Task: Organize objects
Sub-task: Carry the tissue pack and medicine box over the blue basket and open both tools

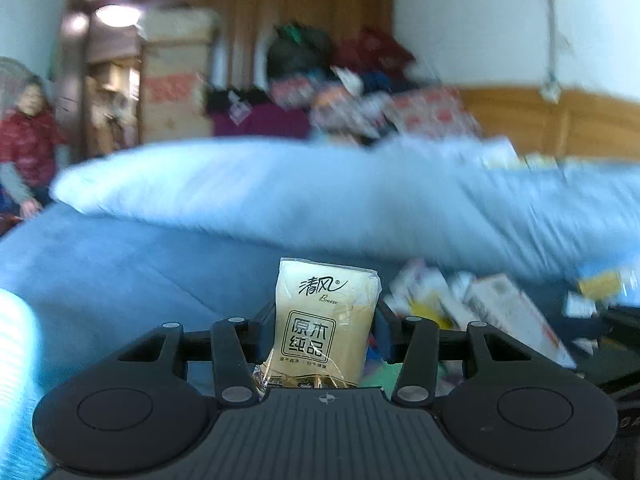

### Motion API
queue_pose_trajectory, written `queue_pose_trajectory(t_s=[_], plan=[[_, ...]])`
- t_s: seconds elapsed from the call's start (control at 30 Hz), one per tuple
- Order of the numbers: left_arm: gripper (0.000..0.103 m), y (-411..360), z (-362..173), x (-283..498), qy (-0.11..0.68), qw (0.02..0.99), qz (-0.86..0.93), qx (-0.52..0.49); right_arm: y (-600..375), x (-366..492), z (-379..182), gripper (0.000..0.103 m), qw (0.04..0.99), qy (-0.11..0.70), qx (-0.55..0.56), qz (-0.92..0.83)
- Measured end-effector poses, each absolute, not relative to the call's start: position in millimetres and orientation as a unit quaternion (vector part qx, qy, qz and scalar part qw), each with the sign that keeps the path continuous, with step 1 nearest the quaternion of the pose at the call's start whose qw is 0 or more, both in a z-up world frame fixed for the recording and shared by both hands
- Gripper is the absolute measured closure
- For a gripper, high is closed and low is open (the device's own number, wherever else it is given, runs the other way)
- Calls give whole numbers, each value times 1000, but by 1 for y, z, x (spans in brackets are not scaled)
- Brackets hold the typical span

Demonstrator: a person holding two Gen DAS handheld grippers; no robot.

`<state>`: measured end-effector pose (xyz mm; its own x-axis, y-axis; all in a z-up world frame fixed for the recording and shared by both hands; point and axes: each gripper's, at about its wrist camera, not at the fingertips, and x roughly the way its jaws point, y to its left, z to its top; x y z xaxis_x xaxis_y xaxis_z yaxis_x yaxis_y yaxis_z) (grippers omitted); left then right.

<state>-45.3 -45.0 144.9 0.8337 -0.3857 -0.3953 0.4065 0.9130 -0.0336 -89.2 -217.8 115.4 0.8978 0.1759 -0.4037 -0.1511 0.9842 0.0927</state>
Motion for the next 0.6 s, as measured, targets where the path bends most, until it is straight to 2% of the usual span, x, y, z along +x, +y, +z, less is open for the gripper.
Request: queue_pose_trajectory(t_s=[0.3, 0.6], plan=[[54, 96, 222, -54, 134, 989, -41, -43, -115, -41, 219, 26, 968, 125, 0, 217], [54, 229, 229, -68, 138, 977, 100, -127, 32, 10, 284, 26, 920, 141, -9, 366]])
